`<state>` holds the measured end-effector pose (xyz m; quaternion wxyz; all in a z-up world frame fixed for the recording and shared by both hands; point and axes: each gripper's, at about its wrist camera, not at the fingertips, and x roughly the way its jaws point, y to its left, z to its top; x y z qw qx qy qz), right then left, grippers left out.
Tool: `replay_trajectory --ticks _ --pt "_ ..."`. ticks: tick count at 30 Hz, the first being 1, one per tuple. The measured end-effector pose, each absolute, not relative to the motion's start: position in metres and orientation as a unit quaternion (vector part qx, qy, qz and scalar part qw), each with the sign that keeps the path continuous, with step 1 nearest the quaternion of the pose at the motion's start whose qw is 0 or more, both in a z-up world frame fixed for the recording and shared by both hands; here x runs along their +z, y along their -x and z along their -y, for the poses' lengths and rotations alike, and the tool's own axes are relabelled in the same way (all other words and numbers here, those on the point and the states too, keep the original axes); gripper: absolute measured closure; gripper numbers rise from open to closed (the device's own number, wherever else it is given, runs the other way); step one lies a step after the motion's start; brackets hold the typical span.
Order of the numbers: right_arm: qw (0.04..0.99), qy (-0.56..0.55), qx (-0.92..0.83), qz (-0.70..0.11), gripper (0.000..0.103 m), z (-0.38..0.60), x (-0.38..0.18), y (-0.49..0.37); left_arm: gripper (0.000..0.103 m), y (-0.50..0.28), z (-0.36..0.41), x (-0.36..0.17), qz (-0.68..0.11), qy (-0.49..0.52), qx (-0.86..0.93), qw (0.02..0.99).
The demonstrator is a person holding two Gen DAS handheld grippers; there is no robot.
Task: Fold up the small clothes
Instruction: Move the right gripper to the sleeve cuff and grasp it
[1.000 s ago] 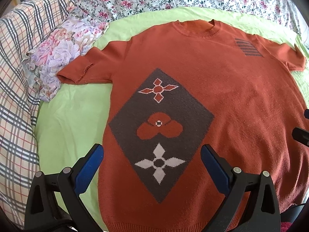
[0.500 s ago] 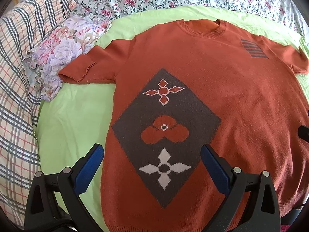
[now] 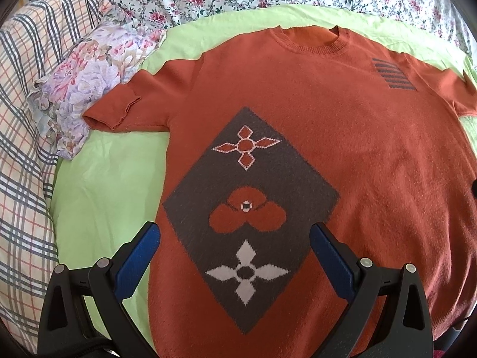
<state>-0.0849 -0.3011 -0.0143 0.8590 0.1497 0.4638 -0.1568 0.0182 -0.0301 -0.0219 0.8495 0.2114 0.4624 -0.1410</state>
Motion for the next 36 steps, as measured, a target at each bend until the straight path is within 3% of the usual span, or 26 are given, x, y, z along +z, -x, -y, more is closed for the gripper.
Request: replay_trajectory --ticks 8,13,18,26,36 --pt "0.852 -0.179 -0.207 -0.447 0.001 0.361 -0.013 0.098 0.002 -0.032 0.044 -0.028 -0.47 -0.217 -0.136 0.845" --pt "0.842 -0.18 -0.235 -0.451 0.012 0.398 -0.01 0.107 0.002 -0.042 0.052 -0.035 -0.474 -0.221 -0.128 0.843" --pt "0.837 -0.17 -0.267 -0.445 0.033 0.447 -0.002 0.121 0.002 -0.057 0.065 -0.038 -0.48 -0.23 -0.107 0.84" --pt "0.792 -0.256 -0.381 -0.403 0.065 0.612 0.005 0.162 0.002 -0.08 0.092 -0.043 -0.48 -0.256 -0.081 0.835" --pt "0.744 -0.303 -0.448 -0.392 0.065 0.745 -0.014 0.158 0.002 -0.101 0.107 -0.064 -0.499 -0.28 -0.063 0.818"
